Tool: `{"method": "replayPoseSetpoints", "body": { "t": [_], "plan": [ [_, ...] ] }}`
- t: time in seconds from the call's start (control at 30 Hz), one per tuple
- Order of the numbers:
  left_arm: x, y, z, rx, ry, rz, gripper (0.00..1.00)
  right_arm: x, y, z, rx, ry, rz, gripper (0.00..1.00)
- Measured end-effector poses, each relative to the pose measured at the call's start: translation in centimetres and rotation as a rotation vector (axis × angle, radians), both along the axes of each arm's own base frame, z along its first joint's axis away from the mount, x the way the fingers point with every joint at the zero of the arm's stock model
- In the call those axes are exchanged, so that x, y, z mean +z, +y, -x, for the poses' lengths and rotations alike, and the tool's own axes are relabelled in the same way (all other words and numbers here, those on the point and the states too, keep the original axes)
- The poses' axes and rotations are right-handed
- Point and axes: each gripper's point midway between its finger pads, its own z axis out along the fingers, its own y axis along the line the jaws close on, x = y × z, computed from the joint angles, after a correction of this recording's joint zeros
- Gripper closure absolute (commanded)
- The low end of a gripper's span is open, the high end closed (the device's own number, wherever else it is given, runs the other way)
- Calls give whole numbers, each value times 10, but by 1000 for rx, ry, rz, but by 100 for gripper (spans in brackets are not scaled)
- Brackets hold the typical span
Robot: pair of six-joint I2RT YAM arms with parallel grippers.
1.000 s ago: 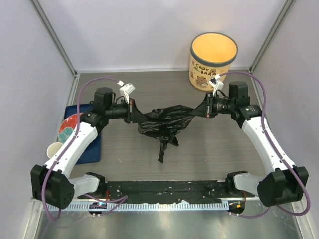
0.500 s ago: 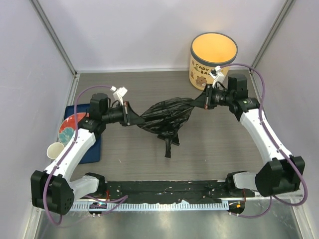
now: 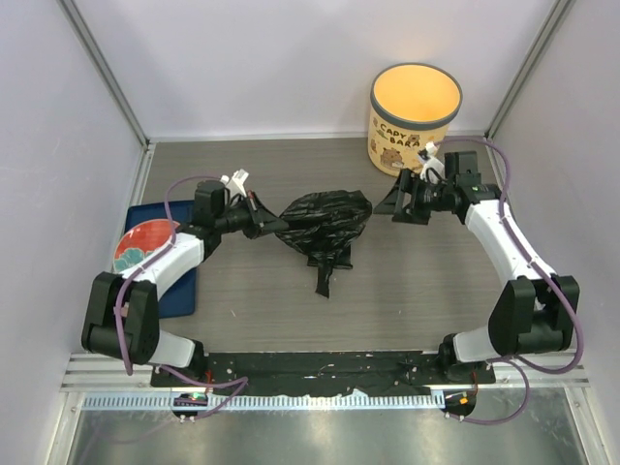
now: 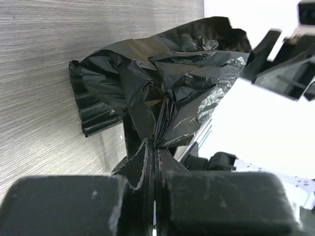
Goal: Put the trash bags into the trash bin
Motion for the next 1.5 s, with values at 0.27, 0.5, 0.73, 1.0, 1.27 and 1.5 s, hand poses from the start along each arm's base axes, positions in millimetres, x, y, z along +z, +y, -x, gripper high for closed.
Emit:
{"method": "replayPoseSetpoints", "body": {
  "t": [0.27, 0.5, 0.73, 1.0, 1.27, 1.5],
  "plan": [
    [-7, -3, -13, 56, 48, 64, 100, -37, -4, 57, -77, 225, -55, 20],
    [-13, -6, -20, 69, 72, 91, 100, -68, 36, 55, -62, 255, -123, 22],
    [-15, -8, -22, 66, 85, 109, 100, -89, 67, 17, -68, 219, -185, 35],
    [-15, -3, -25, 72, 92, 119, 100, -122, 84, 0, -48, 220, -208, 89],
    [-28, 21, -45, 132, 109, 102, 26, -104, 90, -2, -39, 209, -278, 99],
    [-2, 73, -29, 224, -1, 62, 17, -64, 99, -4, -46, 144, -357, 99]
  ]
}}
